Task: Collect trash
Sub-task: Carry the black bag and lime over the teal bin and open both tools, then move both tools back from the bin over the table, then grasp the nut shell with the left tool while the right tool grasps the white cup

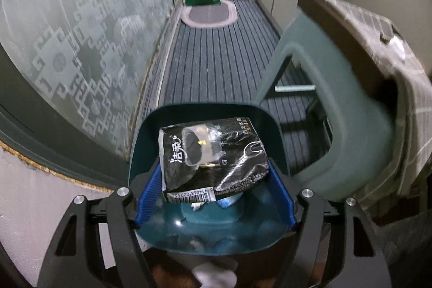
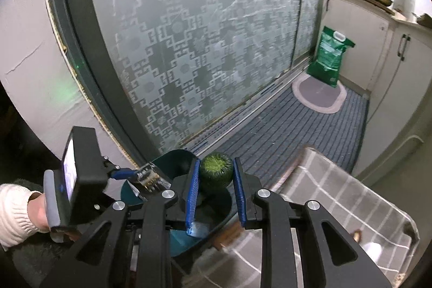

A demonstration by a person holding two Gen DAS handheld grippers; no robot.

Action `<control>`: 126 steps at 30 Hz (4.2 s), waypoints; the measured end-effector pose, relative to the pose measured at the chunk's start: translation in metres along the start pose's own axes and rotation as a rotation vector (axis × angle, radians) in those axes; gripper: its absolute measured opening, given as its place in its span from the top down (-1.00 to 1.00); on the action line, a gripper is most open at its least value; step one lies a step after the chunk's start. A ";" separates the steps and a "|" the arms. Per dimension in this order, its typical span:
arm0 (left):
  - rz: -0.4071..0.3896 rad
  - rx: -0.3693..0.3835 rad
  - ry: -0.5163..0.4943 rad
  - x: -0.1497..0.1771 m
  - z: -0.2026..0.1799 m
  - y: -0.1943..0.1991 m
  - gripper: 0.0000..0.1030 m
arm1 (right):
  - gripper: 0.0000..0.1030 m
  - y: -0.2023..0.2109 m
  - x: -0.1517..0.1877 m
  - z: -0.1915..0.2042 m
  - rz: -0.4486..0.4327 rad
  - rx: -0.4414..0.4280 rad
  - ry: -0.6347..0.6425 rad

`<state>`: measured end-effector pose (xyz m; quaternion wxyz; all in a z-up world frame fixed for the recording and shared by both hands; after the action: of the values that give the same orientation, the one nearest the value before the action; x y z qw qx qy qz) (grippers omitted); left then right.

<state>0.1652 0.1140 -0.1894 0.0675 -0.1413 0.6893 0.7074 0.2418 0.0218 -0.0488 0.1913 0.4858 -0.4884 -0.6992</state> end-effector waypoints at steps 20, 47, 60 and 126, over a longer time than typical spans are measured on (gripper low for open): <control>-0.060 -0.011 0.063 0.021 0.053 0.035 -0.17 | 0.53 -0.088 -0.007 0.055 0.194 -0.047 0.038; -0.305 0.030 0.139 0.022 0.074 0.144 0.58 | 0.31 -0.179 0.034 0.102 0.466 -0.074 0.106; -0.385 0.044 0.131 0.007 0.050 0.173 0.58 | 0.37 -0.147 0.028 0.100 0.380 -0.173 0.068; -0.257 0.215 -0.066 -0.099 -0.182 0.088 0.09 | 0.26 0.030 0.133 -0.184 0.017 0.270 -0.233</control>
<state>0.2534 -0.0603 -0.0784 0.1948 -0.1969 0.7345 0.6195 0.3348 -0.1818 -0.0976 0.0722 0.4186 -0.6010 -0.6771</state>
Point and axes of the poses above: each gripper's, at about its wrist camera, not at the fingertips, and y roughly against the way its jaws point, z to its left, x to its underside, the point moved 7 cm from there along -y, roughly the way its jaws point, and after that the axes turned 13 degrees about z, right-handed, at the moved point
